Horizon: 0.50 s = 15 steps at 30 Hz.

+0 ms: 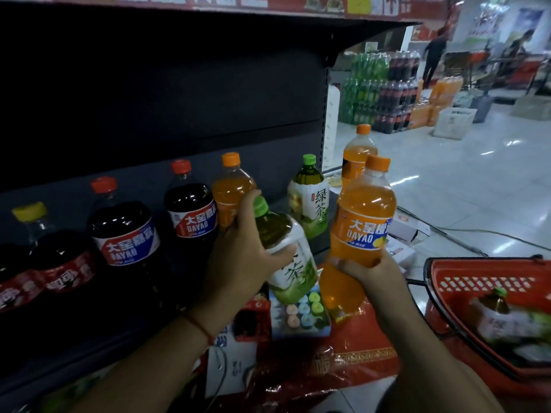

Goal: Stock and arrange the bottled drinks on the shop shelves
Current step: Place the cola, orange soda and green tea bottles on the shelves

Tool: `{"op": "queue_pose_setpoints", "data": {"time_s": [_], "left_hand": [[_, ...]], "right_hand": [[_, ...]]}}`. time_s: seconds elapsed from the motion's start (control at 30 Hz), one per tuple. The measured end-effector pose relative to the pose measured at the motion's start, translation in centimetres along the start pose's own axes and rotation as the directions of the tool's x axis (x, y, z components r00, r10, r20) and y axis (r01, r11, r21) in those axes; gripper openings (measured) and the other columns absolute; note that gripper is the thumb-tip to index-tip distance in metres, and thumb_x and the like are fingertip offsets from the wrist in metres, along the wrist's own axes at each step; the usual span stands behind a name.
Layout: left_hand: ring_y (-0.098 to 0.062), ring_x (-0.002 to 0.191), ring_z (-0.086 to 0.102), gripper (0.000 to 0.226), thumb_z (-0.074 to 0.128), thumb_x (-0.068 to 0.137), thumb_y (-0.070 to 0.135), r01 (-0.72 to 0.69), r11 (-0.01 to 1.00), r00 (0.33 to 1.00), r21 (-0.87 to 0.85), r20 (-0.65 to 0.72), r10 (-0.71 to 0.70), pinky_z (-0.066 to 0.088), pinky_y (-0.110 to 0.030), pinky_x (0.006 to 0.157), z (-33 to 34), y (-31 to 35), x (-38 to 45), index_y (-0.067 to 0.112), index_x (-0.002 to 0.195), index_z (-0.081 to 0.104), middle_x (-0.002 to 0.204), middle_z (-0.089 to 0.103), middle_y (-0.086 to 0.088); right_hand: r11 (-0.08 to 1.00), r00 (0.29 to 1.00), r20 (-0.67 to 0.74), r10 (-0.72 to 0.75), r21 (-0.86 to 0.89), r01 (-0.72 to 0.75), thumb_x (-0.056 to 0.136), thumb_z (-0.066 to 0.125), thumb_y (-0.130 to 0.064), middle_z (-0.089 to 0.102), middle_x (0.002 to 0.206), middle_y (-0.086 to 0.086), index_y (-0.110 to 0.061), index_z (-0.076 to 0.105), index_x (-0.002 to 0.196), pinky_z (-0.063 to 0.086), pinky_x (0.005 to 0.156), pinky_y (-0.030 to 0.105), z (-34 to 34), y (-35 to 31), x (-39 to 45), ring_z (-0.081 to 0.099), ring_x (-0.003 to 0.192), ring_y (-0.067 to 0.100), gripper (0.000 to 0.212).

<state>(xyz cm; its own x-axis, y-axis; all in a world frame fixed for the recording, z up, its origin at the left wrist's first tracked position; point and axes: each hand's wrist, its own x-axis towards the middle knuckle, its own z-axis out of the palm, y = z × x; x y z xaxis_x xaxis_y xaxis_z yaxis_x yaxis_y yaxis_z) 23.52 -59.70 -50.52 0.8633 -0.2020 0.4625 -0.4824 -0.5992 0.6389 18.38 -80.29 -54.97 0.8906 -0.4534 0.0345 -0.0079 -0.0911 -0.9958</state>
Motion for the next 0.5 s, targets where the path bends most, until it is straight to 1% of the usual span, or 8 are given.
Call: {"op": "queue_pose_setpoints", "data": {"time_s": [0.07, 0.13, 0.2, 0.23, 0.27, 0.37, 0.43, 0.5], "left_hand": [[-0.016, 0.104, 0.063, 0.095, 0.087, 0.066, 0.039, 0.044, 0.993, 0.998, -0.112, -0.034, -0.048, 0.055, -0.034, 0.08, -1.5, -1.3, -1.5, 0.048, 0.136, 0.024, 0.121, 0.059, 0.008], [-0.008, 0.105, 0.062, 0.094, 0.088, 0.064, 0.035, 0.063, 0.978, 0.996, -0.199, -0.044, -0.074, 0.05, -0.023, 0.077, -2.8, -2.8, -2.3, 0.049, 0.134, 0.028, 0.12, 0.057, 0.015], [-0.004, 0.108, 0.06, 0.095, 0.089, 0.064, 0.032, 0.065, 0.972, 0.997, -0.228, -0.035, -0.075, 0.048, -0.019, 0.079, -3.8, -3.9, -2.8, 0.048, 0.136, 0.029, 0.126, 0.057, 0.015], [-0.002, 0.109, 0.059, 0.095, 0.089, 0.065, 0.032, 0.061, 0.972, 0.997, -0.228, -0.034, -0.07, 0.048, -0.019, 0.08, -4.2, -4.3, -3.0, 0.047, 0.137, 0.029, 0.127, 0.057, 0.015], [0.0, 0.108, 0.059, 0.094, 0.089, 0.065, 0.03, 0.059, 0.971, 0.997, -0.232, -0.038, -0.069, 0.049, -0.019, 0.08, -4.5, -4.7, -3.1, 0.047, 0.137, 0.03, 0.126, 0.057, 0.018], [0.004, 0.106, 0.06, 0.091, 0.09, 0.065, 0.026, 0.07, 0.958, 0.994, -0.277, -0.06, -0.09, 0.055, -0.029, 0.085, -5.3, -6.1, -3.3, 0.054, 0.129, 0.033, 0.116, 0.059, 0.029], [-0.003, 0.11, 0.061, 0.092, 0.091, 0.064, 0.026, 0.089, 0.951, 0.991, -0.296, -0.072, -0.115, 0.056, -0.039, 0.088, -5.7, -6.8, -3.4, 0.061, 0.125, 0.032, 0.122, 0.058, 0.023], [-0.006, 0.113, 0.06, 0.093, 0.092, 0.063, 0.024, 0.103, 0.941, 0.988, -0.321, -0.078, -0.135, 0.056, -0.043, 0.09, -6.0, -7.4, -3.5, 0.063, 0.123, 0.033, 0.127, 0.056, 0.018]], "right_hand": [[0.999, 0.998, 0.049, -0.037, -0.022, 0.038, 0.062, 0.089, -0.023, 0.071, 0.102, -0.005, -0.033, 0.059, 0.102, 0.055, 0.082, 0.043, 0.2, -0.2, 0.8, 0.069, 0.092, 0.019, 0.05], [0.995, 0.99, 0.112, -0.08, -0.044, 0.086, 0.065, 0.088, -0.023, 0.069, 0.104, -0.008, -0.032, 0.058, 0.11, 0.054, 0.078, 0.034, 1.2, -0.8, 1.5, 0.067, 0.095, 0.014, 0.055], [0.991, 0.98, 0.164, -0.109, -0.056, 0.12, 0.067, 0.086, -0.02, 0.067, 0.105, -0.011, -0.03, 0.055, 0.115, 0.05, 0.074, 0.026, 2.8, -1.0, 2.7, 0.064, 0.096, 0.009, 0.058], [0.991, 0.979, 0.172, -0.108, -0.063, 0.121, 0.067, 0.086, -0.019, 0.066, 0.106, -0.01, -0.029, 0.054, 0.116, 0.05, 0.076, 0.025, 3.7, -1.1, 3.3, 0.064, 0.097, 0.009, 0.059], [0.99, 0.98, 0.173, -0.102, -0.078, 0.117, 0.066, 0.087, -0.02, 0.066, 0.109, -0.008, -0.027, 0.054, 0.119, 0.051, 0.081, 0.029, 4.7, -1.1, 4.1, 0.063, 0.101, 0.012, 0.062], [0.986, 0.976, 0.197, -0.098, -0.117, 0.122, 0.062, 0.089, -0.026, 0.065, 0.12, -0.004, -0.023, 0.052, 0.128, 0.05, 0.096, 0.044, 7.4, -0.8, 6.4, 0.061, 0.11, 0.018, 0.076], [0.984, 0.973, 0.21, -0.098, -0.123, 0.126, 0.063, 0.089, -0.023, 0.065, 0.121, -0.001, -0.021, 0.052, 0.129, 0.049, 0.099, 0.046, 8.7, -0.7, 7.6, 0.061, 0.111, 0.019, 0.075], [0.986, 0.974, 0.208, -0.093, -0.115, 0.119, 0.065, 0.088, -0.02, 0.064, 0.122, 0.0, -0.019, 0.051, 0.129, 0.049, 0.1, 0.046, 9.9, -0.3, 8.8, 0.06, 0.112, 0.019, 0.074]]}}
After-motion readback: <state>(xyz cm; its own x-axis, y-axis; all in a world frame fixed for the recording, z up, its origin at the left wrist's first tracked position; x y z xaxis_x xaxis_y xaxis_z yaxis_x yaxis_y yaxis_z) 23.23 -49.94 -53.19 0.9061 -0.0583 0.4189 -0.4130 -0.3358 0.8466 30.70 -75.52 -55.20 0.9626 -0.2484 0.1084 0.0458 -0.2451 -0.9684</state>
